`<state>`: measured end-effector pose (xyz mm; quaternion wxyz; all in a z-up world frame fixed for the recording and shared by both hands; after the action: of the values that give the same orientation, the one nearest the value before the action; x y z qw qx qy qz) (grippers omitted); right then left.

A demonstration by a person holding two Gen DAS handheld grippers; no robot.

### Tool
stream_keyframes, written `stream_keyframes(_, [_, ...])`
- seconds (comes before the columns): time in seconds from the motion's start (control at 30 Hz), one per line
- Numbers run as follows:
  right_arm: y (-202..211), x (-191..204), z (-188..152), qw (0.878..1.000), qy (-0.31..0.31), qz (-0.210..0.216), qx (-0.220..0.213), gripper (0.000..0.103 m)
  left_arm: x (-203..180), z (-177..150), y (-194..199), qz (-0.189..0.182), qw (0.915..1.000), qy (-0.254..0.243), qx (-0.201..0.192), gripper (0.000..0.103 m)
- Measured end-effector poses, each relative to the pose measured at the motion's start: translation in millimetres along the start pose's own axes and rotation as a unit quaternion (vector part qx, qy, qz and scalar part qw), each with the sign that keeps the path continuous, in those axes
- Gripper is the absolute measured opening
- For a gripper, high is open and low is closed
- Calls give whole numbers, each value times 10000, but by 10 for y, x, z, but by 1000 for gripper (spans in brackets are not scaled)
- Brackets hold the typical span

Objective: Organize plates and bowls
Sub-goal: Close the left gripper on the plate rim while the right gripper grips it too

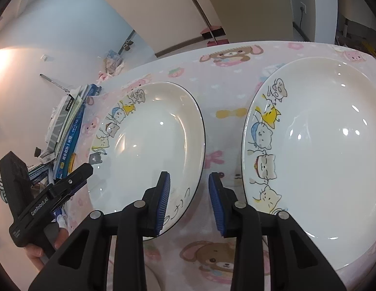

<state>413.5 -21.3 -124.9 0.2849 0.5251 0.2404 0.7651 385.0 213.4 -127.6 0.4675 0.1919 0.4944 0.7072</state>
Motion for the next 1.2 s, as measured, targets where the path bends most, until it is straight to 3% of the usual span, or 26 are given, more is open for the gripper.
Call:
stream_keyframes(0.2, [-50,-34,17,10000,14,38,-11,21,53,-28,-129,-331,9989,215,238,61])
stream_keyframes(0.4, [-41,-38,20,10000,64,-9,-76,18,59,-46,-182,-533,9971,422,340,38])
stream_keyframes(0.5, [-57,-21,13,9996,201,-168,-67,16,-19,-56,-166,-301,9992,173,220,36])
stream_keyframes(0.73, [-110,11,30,9978,502,-422,-87,15,-100,-54,-184,-166,9996,90,212,36])
stream_keyframes(0.93, [-115,11,23,9974,583,-422,-63,14,-76,-53,-181,-235,9993,124,255,36])
stream_keyframes(1.03, [-116,11,22,9973,609,-403,-76,14,-31,-64,-188,-274,9989,222,298,29])
stream_keyframes(1.1, [-113,7,30,9978,548,-338,-128,13,38,-59,-211,-363,9977,441,375,18])
stream_keyframes(1.2, [-85,-16,31,9983,479,-261,-181,12,137,-58,-250,-659,9934,803,490,16])
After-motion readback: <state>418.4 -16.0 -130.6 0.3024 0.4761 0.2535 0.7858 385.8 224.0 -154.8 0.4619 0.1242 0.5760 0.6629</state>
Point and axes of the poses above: each gripper's, at about its wrist camera, not at the fingertips, and y roughly against the way its jaws point, x to its left, z to its top, the point moved 6 cm from there along -y, roughly the way its jaws point, and after that the axes turned 15 degrees about z, right-handed, at the moved point
